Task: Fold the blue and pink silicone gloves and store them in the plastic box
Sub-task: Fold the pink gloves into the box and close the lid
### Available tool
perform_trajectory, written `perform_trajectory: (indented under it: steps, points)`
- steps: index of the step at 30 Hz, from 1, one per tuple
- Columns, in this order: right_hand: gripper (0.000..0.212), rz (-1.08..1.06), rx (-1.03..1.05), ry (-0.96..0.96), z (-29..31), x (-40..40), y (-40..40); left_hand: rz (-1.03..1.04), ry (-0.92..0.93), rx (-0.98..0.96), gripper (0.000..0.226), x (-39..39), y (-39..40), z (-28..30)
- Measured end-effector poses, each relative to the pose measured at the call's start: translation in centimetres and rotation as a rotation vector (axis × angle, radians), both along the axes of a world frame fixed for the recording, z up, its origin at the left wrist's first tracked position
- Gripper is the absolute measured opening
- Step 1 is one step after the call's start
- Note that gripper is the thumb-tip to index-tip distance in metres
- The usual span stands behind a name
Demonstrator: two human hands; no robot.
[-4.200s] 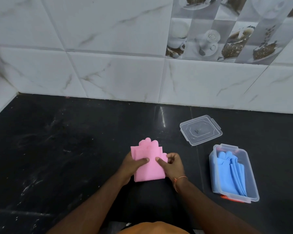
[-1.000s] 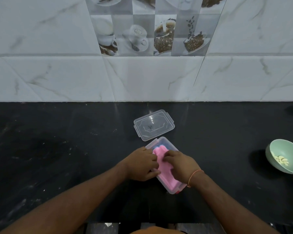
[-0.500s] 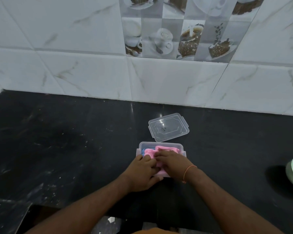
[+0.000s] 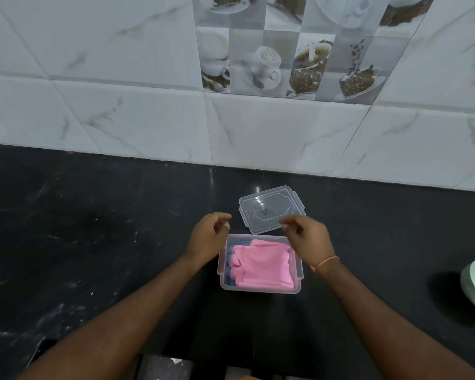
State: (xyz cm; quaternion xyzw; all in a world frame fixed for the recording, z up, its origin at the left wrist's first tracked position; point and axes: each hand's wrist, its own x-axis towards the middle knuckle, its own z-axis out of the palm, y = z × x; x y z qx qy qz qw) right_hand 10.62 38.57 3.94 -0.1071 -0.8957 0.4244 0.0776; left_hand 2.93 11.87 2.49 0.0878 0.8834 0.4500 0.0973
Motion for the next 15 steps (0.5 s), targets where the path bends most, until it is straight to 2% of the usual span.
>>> perform_trajectory:
  steps: [5, 11, 15]
  points:
    - [0.022, -0.335, -0.138, -0.148, -2.3, -3.5, 2.8, 0.014, -0.337, -0.004, 0.038, -4.1, 2.1, -1.1]
    - [0.053, -0.403, -0.206, -0.399, -4.3, -6.1, 4.6, 0.095, -0.448, -0.048, 0.045, -6.3, 4.7, -3.3]
    - [0.051, -0.399, -0.291, -0.485, -4.6, -7.5, 5.3, 0.123, -0.451, -0.072, 0.012, -7.1, 5.8, -3.9]
